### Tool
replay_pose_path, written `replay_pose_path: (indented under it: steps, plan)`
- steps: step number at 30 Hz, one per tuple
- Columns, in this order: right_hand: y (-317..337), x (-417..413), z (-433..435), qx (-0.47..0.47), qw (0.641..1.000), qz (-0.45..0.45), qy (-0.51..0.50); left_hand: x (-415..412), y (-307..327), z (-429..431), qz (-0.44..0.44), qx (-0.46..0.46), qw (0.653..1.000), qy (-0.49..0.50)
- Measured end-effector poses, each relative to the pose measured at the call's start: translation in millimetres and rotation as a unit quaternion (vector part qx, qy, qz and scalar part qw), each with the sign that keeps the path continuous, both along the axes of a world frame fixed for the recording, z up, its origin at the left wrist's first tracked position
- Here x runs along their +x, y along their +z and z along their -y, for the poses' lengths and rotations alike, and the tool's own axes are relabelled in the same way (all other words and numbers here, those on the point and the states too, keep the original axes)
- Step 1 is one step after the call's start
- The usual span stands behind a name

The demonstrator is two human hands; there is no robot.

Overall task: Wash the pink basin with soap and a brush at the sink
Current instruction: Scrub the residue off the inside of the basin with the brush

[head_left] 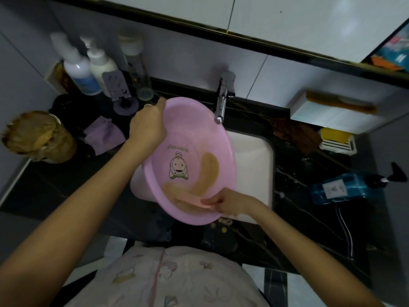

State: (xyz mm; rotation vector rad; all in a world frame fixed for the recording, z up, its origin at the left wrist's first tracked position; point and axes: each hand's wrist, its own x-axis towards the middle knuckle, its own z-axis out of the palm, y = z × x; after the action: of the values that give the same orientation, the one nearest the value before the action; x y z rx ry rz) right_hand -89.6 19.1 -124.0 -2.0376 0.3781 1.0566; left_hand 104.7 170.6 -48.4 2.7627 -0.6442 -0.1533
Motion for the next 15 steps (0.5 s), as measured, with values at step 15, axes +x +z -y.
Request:
replay_pose_path:
  steps: [15]
  plan:
    - [-13.0, 60.1, 129.2, -0.398, 0.888, 0.153, 0.173, 1.9, -1.0, -2.0, -0.003, -0.001, 1.000, 0.000]
